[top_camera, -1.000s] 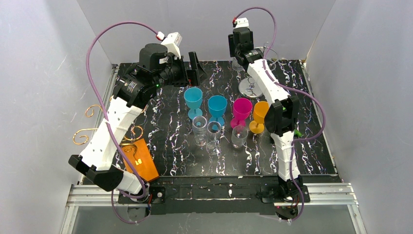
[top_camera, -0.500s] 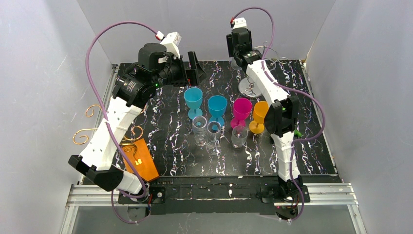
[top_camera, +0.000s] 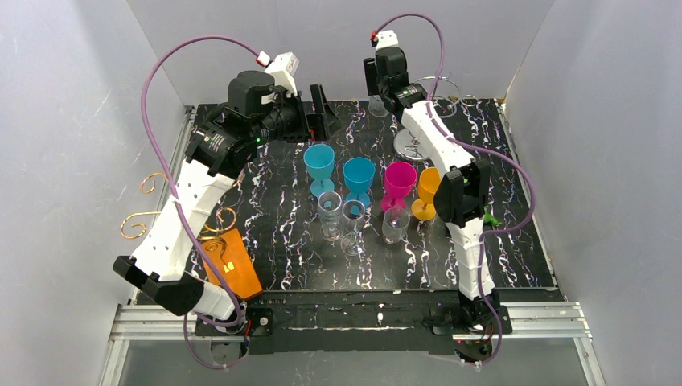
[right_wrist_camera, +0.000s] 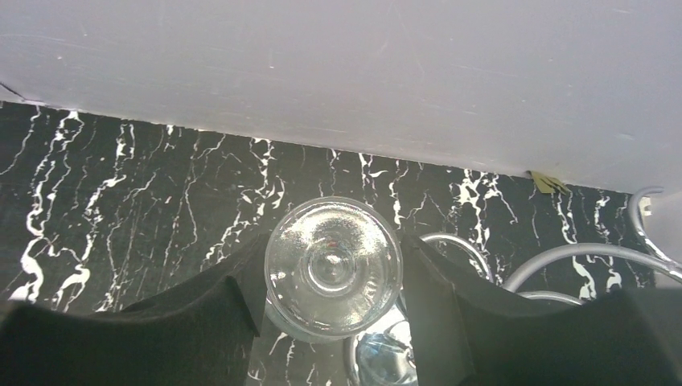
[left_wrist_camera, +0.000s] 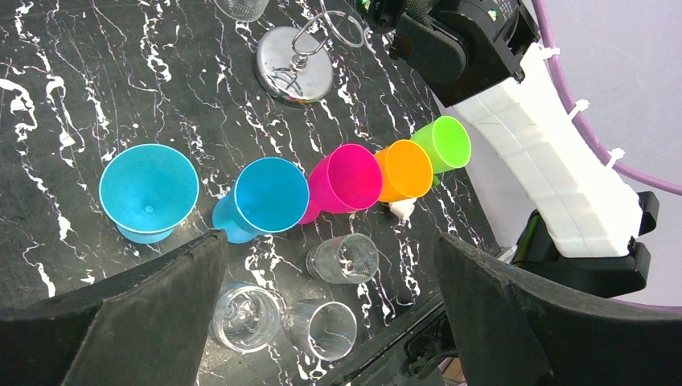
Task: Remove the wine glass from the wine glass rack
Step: Pick up the wine glass from the wine rack.
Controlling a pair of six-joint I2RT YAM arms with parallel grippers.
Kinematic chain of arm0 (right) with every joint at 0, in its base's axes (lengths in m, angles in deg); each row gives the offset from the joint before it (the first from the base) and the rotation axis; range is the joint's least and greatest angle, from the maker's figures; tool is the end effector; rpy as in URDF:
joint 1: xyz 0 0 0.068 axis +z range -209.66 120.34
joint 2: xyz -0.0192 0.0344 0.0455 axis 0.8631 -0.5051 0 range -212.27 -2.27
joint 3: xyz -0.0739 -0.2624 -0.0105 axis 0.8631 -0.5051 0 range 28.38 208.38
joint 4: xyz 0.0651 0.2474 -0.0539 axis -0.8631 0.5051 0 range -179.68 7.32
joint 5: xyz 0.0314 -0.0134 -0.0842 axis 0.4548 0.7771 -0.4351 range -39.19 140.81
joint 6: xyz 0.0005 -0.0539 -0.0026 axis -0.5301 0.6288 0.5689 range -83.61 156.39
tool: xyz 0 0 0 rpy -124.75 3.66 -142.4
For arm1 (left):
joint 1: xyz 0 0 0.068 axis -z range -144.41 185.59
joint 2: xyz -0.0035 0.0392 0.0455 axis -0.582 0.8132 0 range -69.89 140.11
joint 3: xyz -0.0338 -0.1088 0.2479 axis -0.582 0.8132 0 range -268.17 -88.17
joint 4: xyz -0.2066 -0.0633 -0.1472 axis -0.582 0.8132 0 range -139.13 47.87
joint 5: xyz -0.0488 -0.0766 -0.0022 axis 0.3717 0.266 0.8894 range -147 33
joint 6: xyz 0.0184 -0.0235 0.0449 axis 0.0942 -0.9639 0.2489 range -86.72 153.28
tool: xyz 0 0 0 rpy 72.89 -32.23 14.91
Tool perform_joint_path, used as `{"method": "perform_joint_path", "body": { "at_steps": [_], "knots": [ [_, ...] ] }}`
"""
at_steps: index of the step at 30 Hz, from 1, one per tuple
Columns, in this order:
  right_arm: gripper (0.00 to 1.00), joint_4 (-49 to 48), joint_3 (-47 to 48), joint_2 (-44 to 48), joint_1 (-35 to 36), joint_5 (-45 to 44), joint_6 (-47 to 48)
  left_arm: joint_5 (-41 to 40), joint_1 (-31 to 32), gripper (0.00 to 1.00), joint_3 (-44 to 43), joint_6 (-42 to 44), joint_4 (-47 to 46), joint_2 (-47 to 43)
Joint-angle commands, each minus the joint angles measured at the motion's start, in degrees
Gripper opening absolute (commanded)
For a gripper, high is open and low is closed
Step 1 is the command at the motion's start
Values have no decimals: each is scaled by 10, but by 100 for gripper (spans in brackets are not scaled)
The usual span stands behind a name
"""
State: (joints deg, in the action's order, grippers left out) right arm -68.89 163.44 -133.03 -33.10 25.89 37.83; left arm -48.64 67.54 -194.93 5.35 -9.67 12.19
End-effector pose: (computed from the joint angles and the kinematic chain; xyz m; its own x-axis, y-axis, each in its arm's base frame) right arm 0.4843 0.2254 0.3616 -0.2527 -0.1518 -0.9556 -0.0504 0.9883 -0.1437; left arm 0.2405 -0.1561 0.5039 -0.4924 -0.2389 -0.8369 0.4667 0.7392 -0.4856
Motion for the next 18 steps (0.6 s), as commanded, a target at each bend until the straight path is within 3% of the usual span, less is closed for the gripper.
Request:
{"method": "perform_joint_path", "body": {
  "at_steps": [1, 16, 18],
  "knots": [
    [52, -54, 18, 60, 1, 17, -32, -4, -5, 99, -16, -7, -2, -7],
    [51, -4, -5, 165, -2, 102, -174, -46, -5, 99, 14, -118, -78, -28],
    [51, 6, -11, 183, -4, 115, -196, -50, -5, 94, 26, -147, -105, -32]
  ]
}}
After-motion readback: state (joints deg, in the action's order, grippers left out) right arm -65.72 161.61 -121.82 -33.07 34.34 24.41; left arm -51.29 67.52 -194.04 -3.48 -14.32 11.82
